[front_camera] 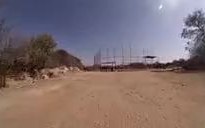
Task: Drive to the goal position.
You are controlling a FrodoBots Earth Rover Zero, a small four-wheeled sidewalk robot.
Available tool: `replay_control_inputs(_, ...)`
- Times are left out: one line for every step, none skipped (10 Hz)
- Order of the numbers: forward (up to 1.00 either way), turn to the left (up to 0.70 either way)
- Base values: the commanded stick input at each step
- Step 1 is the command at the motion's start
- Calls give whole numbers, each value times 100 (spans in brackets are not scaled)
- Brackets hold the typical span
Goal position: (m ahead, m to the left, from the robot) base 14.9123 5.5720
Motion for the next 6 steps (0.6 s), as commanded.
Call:
replay_control_inputs(50,0)
replay_control_inputs(50,0)
replay_control_inputs(50,0)
replay_control_inputs(50,0)
replay_control_inputs(50,0)
replay_control_inputs(50,0)
